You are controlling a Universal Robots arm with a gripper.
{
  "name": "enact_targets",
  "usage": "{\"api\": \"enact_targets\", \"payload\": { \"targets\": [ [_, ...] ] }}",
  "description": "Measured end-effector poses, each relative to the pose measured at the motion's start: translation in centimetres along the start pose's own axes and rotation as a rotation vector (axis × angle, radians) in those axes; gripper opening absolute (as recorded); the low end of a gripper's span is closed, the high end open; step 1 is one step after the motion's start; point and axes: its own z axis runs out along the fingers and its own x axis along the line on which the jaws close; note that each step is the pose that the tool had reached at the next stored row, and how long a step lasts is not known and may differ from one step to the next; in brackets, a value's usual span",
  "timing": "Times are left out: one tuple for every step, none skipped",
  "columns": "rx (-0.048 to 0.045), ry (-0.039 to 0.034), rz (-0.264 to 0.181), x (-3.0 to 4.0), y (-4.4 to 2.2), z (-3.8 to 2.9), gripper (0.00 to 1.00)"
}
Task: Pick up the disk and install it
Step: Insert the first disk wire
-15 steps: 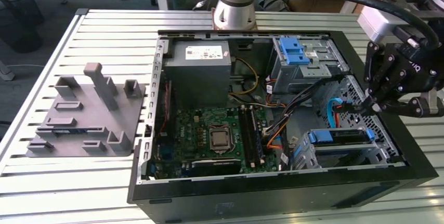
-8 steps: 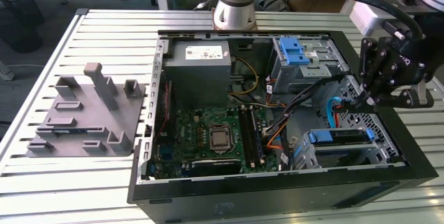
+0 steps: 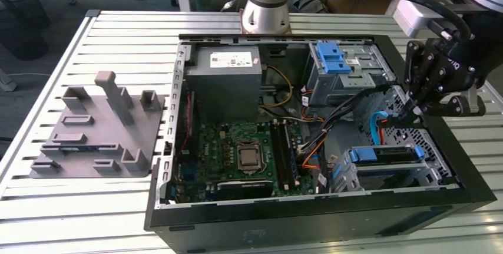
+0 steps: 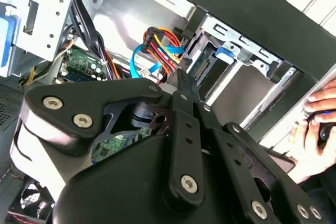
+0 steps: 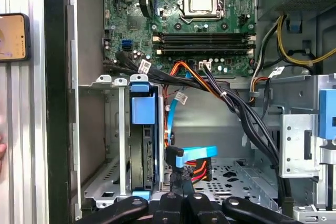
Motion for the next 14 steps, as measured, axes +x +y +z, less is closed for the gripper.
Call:
{"api": "enact_targets", "payload": {
  "targets": [
    [0.0001,0.0049,0.000,-0.01,0.00,-0.01,0.11],
    [0.0002,0.0157,0.000,-0.02,0.00,0.00,0.11],
    [0.0004,0.0269,-0.001,-0.04,0.00,0.03,0.11],
    [0.0006,0.0363,-0.001,-0.09,0.00,0.06,0.11],
    [0.0007,0.0405,-0.001,-0.14,0.00,0.08,0.11],
    [0.0007,0.0412,-0.001,-0.21,0.00,0.11,0.17],
    [0.0007,0.0412,-0.001,-0.31,0.00,0.12,0.17],
    [0.0007,0.0411,-0.001,-0.43,0.01,0.13,0.19],
    [0.0007,0.0412,-0.001,-0.56,0.01,0.14,0.19],
    [0.0007,0.0412,-0.001,-0.68,0.01,0.17,0.25],
    [0.0007,0.0411,-0.001,-0.81,0.01,0.27,0.25],
    [0.0007,0.0411,-0.001,-0.87,0.02,0.38,0.25],
    [0.0007,0.0411,-0.001,-0.89,0.02,0.54,0.25],
    [0.0007,0.0416,-0.001,-0.90,0.03,0.71,0.25]
  ]
}}
